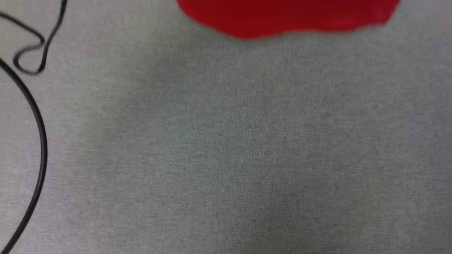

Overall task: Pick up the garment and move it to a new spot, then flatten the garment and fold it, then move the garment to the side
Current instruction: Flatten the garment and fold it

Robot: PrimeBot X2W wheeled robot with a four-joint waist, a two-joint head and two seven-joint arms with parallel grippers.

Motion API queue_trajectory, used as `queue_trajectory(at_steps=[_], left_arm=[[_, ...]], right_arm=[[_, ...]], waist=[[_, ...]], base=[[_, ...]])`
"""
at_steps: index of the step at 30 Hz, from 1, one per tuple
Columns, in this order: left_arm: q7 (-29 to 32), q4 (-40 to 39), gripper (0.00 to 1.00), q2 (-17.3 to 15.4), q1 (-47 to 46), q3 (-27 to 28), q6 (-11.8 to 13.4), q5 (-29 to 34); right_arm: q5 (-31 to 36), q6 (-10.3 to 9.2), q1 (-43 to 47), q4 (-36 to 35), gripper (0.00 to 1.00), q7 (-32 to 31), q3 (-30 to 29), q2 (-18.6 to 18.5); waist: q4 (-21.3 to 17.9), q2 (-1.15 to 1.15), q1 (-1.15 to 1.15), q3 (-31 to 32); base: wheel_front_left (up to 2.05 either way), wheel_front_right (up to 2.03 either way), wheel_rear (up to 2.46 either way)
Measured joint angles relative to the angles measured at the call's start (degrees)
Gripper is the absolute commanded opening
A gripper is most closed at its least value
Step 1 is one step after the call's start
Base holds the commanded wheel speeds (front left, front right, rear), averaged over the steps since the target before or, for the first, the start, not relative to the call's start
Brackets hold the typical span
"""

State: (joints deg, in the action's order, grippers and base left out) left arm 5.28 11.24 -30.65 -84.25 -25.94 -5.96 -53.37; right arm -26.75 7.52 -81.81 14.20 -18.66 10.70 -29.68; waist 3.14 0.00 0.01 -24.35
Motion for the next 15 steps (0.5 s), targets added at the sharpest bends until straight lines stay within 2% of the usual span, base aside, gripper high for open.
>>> queue_trajectory(at_steps=[8, 15], left_arm=[[-3.61, 11.07, 0.00, 2.05, -9.75, -1.03, -0.52, 3.89], [-7.93, 16.02, 0.00, 2.19, -8.81, -2.67, -1.11, 3.82]], right_arm=[[3.36, 0.00, -11.44, 11.92, 0.00, 6.32, 2.80, 3.92], [2.50, 0.00, -11.67, 18.69, 0.00, 11.44, 6.37, 6.15]], waist=[[-0.74, 0.00, 0.00, -6.72], [-1.25, 0.00, 0.01, -10.00]], base=[[0.00, 0.00, 0.00], [0.00, 0.00, 0.00]])
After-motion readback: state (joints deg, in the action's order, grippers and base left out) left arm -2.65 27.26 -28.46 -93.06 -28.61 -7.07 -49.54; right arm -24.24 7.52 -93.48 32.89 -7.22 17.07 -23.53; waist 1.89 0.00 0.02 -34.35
